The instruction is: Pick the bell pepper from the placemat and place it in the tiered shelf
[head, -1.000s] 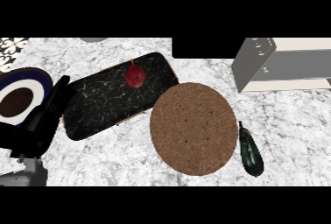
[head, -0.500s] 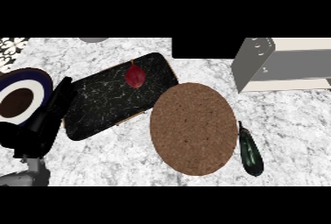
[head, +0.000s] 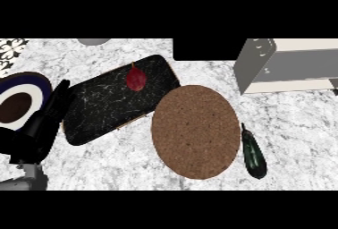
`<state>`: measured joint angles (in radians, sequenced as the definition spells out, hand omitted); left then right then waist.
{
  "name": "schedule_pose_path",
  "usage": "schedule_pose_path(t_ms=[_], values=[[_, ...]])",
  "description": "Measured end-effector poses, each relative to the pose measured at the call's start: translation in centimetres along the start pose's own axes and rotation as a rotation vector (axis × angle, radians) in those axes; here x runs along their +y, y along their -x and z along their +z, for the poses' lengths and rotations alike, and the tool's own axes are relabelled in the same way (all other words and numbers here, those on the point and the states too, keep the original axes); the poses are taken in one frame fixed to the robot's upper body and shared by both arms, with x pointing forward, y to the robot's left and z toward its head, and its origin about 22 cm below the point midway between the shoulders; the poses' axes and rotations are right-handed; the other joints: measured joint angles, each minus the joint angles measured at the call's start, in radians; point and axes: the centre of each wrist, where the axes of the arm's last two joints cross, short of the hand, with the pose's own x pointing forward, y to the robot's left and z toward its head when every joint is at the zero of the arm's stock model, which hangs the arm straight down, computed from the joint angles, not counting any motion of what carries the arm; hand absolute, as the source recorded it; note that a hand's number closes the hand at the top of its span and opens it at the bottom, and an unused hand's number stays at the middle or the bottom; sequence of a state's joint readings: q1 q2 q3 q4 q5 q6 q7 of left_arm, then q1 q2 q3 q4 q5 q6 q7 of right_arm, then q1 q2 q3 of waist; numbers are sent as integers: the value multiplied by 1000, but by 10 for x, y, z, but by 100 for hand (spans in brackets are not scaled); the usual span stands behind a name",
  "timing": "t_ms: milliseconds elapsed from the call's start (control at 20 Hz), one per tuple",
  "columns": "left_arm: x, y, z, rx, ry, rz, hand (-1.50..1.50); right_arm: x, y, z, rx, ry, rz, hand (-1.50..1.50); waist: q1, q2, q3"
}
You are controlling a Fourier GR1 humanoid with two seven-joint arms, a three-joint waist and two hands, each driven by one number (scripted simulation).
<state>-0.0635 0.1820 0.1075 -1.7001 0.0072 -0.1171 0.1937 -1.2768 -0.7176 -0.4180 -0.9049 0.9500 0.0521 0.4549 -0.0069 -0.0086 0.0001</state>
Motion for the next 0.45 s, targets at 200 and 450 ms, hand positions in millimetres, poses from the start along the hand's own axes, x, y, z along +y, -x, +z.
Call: schedule_pose_path(t_ms=[200,450], values=[[3,4,3,10,-12,1,0,-57,23,-13,128,14,-172,-150,-11,-2,0],[-1,2,2,5,-16,-2,0,-118,67,-17,217,-12,-288,-150,-15,-1,0]])
